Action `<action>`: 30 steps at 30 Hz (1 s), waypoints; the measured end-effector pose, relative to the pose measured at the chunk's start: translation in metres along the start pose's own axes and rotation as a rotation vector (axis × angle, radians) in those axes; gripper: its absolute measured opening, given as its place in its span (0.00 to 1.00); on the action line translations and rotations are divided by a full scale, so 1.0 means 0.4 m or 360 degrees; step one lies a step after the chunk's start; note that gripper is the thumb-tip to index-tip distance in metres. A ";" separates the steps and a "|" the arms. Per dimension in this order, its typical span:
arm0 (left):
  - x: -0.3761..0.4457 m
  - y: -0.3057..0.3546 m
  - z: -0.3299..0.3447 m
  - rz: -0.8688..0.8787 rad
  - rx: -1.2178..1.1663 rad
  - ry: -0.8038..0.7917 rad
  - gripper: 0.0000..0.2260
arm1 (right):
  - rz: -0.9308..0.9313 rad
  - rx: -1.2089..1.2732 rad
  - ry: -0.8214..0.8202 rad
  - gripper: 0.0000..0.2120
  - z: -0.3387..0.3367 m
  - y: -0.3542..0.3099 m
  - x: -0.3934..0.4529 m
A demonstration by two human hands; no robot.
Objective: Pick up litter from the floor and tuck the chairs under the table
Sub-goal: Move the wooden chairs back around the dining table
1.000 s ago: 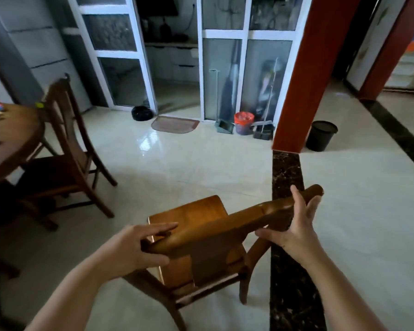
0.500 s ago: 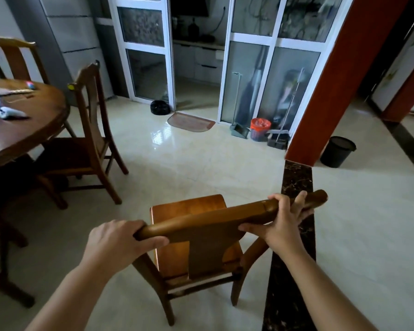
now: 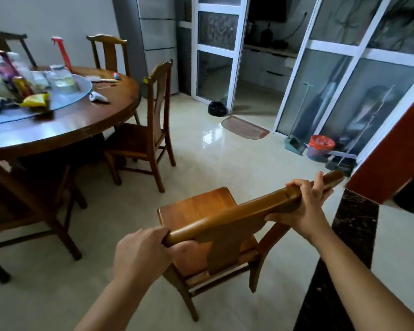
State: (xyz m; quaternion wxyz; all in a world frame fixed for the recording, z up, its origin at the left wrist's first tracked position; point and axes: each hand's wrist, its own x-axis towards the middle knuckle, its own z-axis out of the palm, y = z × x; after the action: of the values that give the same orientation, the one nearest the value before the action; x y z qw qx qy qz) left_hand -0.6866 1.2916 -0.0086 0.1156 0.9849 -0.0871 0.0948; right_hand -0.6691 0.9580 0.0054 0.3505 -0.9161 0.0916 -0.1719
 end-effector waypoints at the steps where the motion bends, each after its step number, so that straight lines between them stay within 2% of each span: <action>1: 0.009 0.018 0.003 0.0017 -0.0003 0.0011 0.37 | 0.0011 0.0008 -0.0005 0.47 -0.012 0.013 0.008; 11: 0.081 0.194 0.032 0.0211 0.0132 0.0081 0.37 | 0.0194 0.0162 -0.0074 0.45 -0.098 0.156 0.060; 14: 0.083 0.206 0.035 0.0114 0.0203 0.0059 0.38 | 0.0148 0.0186 -0.0090 0.45 -0.098 0.178 0.076; 19: 0.081 0.263 0.025 -0.0014 0.0178 0.0031 0.29 | 0.0087 0.0223 -0.0133 0.42 -0.101 0.220 0.115; 23: 0.072 0.307 0.025 -0.0138 0.0124 0.0053 0.28 | -0.0053 0.0214 -0.0185 0.40 -0.110 0.239 0.147; 30: 0.044 0.380 0.050 -0.0365 0.0136 0.0145 0.22 | -0.0192 0.0348 -0.0514 0.43 -0.098 0.247 0.264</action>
State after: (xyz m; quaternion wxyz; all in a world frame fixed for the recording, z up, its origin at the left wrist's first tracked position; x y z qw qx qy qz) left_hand -0.6957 1.1385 0.0081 0.0874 0.9871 0.0355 0.1293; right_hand -0.5912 0.8306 -0.0076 0.4472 -0.8920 -0.0401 -0.0524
